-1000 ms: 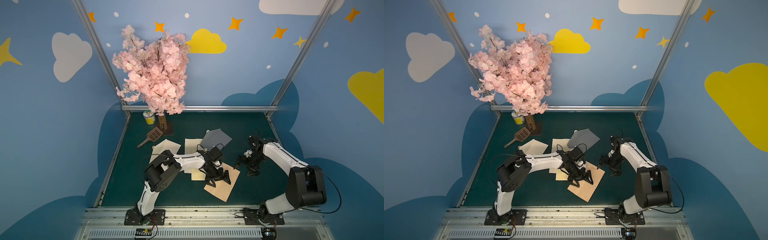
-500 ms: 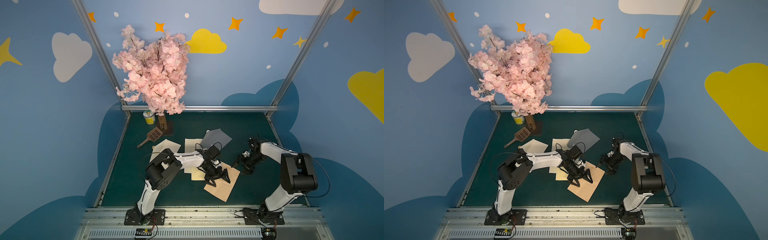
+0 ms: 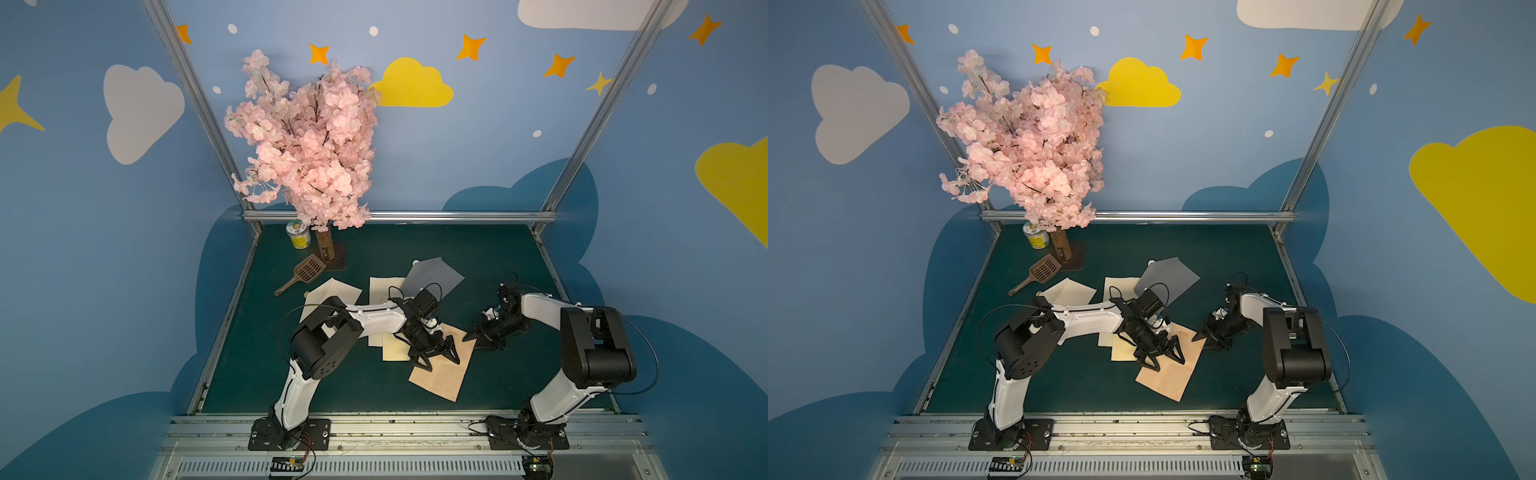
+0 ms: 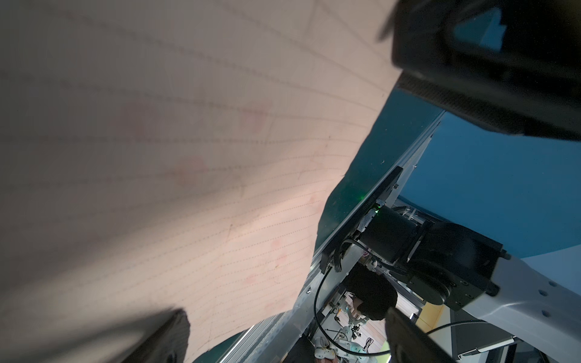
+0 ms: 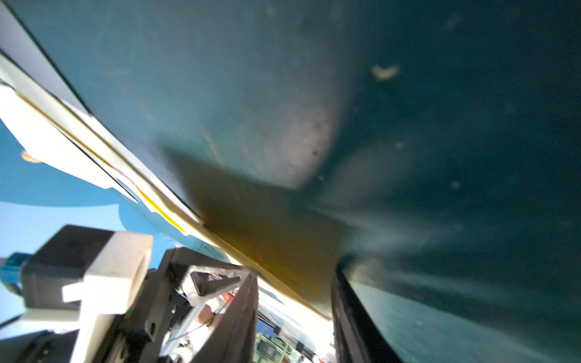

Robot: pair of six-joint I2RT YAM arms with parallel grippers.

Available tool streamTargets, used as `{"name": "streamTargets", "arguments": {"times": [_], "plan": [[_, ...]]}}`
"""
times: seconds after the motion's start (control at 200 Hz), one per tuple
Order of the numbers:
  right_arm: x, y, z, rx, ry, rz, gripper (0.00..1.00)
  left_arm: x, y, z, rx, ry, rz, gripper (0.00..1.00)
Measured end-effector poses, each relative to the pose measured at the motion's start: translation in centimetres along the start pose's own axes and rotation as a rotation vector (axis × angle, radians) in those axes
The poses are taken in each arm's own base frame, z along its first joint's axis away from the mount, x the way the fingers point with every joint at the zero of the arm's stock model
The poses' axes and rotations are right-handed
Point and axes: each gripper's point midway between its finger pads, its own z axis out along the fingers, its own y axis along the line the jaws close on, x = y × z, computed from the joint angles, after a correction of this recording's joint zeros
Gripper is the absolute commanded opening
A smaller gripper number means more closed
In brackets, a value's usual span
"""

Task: Fold the letter paper in half and place it into the envelope
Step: Pick up the letter paper from the center of the board.

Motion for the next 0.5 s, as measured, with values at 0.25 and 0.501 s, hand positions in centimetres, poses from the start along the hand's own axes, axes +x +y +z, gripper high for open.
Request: {"name": "streamTargets", "arguments": {"times": [0.25,0.501], "plan": [[0.2,0.7,-0.6,-0.044,-0.039,-0.033,0.00,0.0,0.0,0.0,-0.001,-0.001,0.006,0.97],[0.0,1.5,-1.3,-0.073,-0.055,-0.044,0.00,-2.1,0.2,-1.3,-0.063,-0.086,0.040,0.98]]}}
